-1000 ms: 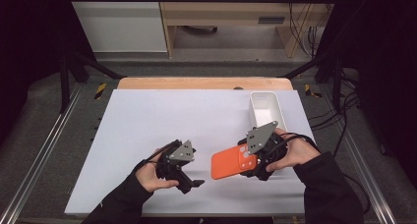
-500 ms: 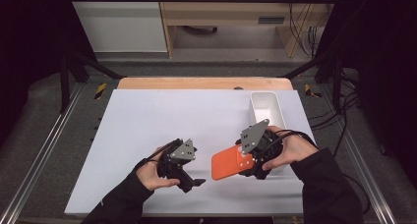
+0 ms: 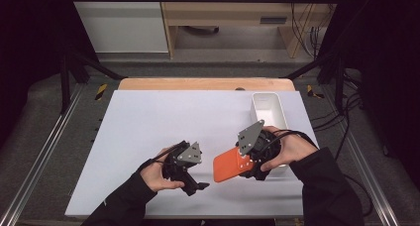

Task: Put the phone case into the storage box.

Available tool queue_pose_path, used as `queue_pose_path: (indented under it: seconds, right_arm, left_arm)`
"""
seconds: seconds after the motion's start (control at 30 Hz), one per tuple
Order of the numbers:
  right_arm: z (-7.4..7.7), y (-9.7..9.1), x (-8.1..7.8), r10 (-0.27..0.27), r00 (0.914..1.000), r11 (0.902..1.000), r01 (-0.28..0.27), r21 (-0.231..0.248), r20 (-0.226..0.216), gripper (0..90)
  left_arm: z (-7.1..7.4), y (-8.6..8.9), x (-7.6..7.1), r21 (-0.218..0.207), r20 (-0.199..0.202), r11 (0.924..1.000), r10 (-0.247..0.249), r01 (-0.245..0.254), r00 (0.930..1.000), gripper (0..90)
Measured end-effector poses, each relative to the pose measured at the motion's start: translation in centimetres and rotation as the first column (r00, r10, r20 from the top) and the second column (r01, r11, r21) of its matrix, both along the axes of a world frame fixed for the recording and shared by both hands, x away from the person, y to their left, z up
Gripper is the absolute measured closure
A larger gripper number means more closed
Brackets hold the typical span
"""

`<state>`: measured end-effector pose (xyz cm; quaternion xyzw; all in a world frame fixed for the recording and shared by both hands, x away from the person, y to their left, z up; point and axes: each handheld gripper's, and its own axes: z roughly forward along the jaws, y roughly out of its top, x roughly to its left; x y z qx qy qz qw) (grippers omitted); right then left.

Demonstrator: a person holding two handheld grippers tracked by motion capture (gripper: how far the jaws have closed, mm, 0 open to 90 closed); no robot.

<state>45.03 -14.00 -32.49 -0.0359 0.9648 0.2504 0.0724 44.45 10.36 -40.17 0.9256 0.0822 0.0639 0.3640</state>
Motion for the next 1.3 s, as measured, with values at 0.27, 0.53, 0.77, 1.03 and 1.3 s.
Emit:
queue_pose_path:
  seconds: [0.27,0.53,0.77,1.03,1.3]
  right_arm:
    - [0.0,0.2,0.1,0.000,1.0000,0.9999,0.000,-0.015,-0.002,16.1]
    - [-0.1,0.6,0.1,0.005,1.0000,0.9997,-0.005,-0.024,-0.004,16.1]
    - [-0.2,1.0,0.3,0.008,1.0000,0.9994,-0.008,-0.035,-0.004,16.1]
    - [-0.3,1.2,0.3,0.013,0.9999,0.9987,-0.014,-0.049,-0.010,16.1]
    - [-0.3,1.4,0.3,0.018,0.9998,0.9985,-0.018,-0.051,-0.006,16.1]
  left_arm:
    - [0.2,-0.7,0.1,0.022,0.000,0.9997,-0.014,0.014,0.9999,0.0]
    - [0.3,-1.3,0.4,0.048,0.003,0.9985,-0.025,0.025,0.9997,0.0]
    - [0.4,-2.0,0.4,0.069,0.010,0.9968,-0.042,0.041,0.9991,0.0]
    - [0.7,-2.7,0.4,0.082,0.010,0.9951,-0.056,0.055,0.9984,0.0]
    - [0.6,-3.5,0.3,0.097,0.011,0.9928,-0.071,0.069,0.9974,0.0]
